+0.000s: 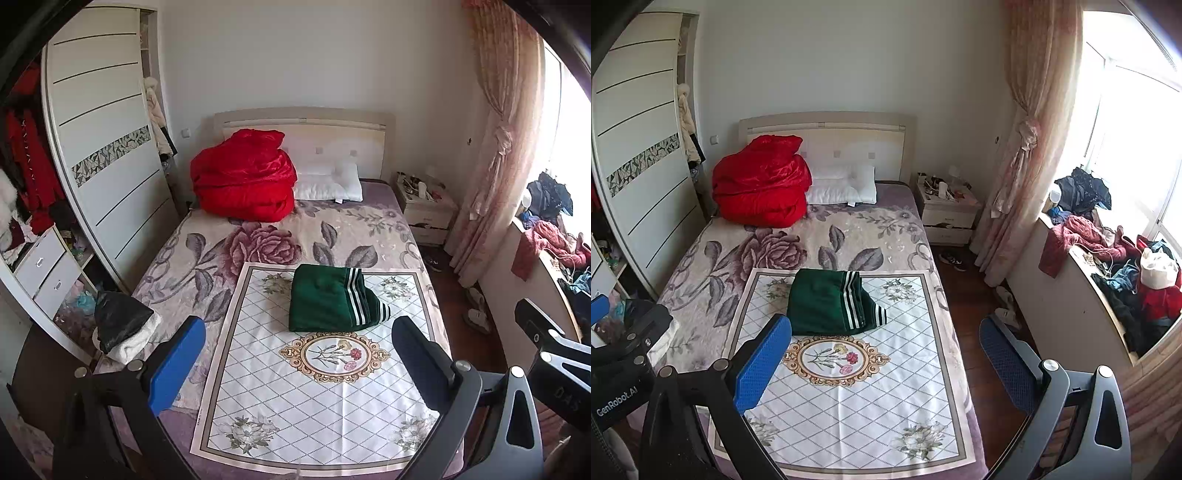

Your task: Fold large clothes

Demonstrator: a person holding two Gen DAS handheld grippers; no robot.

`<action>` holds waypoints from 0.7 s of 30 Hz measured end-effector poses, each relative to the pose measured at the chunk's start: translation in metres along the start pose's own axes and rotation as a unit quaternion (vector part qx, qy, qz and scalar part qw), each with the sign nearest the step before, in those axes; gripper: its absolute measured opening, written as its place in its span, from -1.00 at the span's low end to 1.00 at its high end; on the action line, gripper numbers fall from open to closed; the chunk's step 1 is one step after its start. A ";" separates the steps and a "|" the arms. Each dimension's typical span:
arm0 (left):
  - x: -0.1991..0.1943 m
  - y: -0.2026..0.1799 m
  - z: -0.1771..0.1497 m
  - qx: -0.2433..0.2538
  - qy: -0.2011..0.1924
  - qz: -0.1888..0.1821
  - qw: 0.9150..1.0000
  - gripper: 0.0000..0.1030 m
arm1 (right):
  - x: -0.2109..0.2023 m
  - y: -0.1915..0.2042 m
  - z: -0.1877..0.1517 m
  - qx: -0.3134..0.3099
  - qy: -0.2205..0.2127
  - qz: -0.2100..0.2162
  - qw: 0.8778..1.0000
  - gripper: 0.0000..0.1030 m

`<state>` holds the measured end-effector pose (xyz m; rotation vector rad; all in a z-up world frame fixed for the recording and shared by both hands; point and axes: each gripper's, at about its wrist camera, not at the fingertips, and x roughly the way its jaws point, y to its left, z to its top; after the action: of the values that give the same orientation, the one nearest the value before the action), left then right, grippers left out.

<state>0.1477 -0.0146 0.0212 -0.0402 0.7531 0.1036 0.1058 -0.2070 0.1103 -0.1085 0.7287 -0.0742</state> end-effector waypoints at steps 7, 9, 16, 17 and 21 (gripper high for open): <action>0.000 -0.001 0.000 0.001 -0.002 0.000 1.000 1.00 | 0.001 0.001 0.003 -0.004 -0.002 0.001 1.000 1.00; 0.000 0.000 0.000 0.001 -0.003 0.001 1.000 1.00 | 0.002 0.001 0.004 -0.003 -0.001 0.002 1.000 1.00; 0.000 -0.001 0.000 0.001 -0.004 0.000 1.000 1.00 | 0.004 0.001 0.009 -0.003 -0.004 0.005 1.000 1.00; 0.001 -0.001 0.001 0.002 -0.004 0.000 1.000 1.00 | 0.004 0.001 0.009 -0.004 -0.004 0.004 1.000 1.00; 0.000 -0.003 0.003 0.000 -0.005 -0.001 1.000 1.00 | 0.007 0.002 0.014 -0.008 -0.007 0.001 1.000 1.00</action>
<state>0.1497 -0.0173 0.0236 -0.0395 0.7438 0.1020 0.1201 -0.2044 0.1157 -0.1231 0.7149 -0.0649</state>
